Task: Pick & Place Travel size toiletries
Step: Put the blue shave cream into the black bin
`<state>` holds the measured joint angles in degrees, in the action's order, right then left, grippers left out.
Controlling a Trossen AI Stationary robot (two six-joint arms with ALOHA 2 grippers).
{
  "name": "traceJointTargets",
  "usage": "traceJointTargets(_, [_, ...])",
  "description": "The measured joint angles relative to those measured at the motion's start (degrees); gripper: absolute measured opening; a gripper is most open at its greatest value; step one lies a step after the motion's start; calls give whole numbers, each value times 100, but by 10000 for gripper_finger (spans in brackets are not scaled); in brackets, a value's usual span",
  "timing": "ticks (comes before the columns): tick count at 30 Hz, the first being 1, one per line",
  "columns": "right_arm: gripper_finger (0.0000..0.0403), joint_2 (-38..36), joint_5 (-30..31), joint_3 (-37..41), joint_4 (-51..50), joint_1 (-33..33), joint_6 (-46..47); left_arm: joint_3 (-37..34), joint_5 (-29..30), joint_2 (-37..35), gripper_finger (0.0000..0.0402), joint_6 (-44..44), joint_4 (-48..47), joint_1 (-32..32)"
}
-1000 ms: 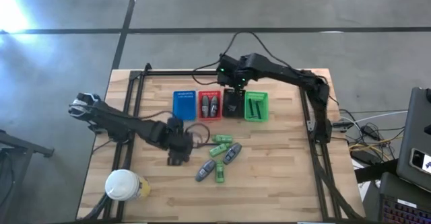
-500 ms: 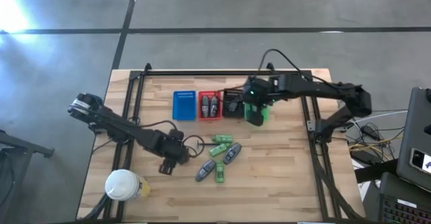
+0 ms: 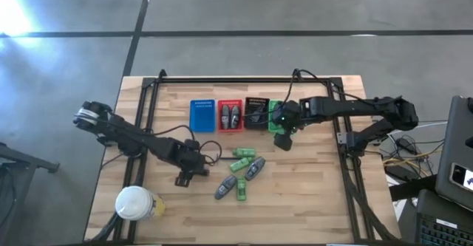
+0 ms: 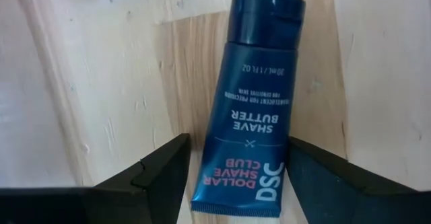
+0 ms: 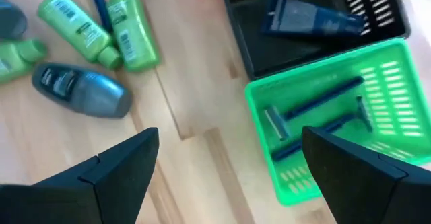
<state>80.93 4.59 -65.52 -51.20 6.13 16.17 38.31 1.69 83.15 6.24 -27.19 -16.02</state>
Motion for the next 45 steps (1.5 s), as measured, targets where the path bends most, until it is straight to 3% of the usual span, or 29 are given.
traceJointTargets(5, [347, 50, -6, 1, 181, -68, 112, -120, -165, 11, 238, 402, 307, 47])
traceJointTargets(10, [332, 52, -88, -104, 477, -66, 275, -68, -150, 9, 196, 417, 363, 49])
traceJointTargets(18, [333, 56, -1831, 86, 2028, -63, 1443, 412, 43, 28, 131, 414, 467, 54])
traceJointTargets(23, [341, 56, -2265, 671, 3221, -61, 2679, 840, 497, 5, 119, 417, 419, 56])
traceJointTargets(34, [354, 175, -2379, 2042, 5795, -138, 4992, 1370, 1194, -9, 117, 443, 537, 306])
traceJointTargets(45, [336, 1245, -1936, 1177, 6121, -280, 4939, 1556, 1168, -16, 117, 441, 1066, 771])
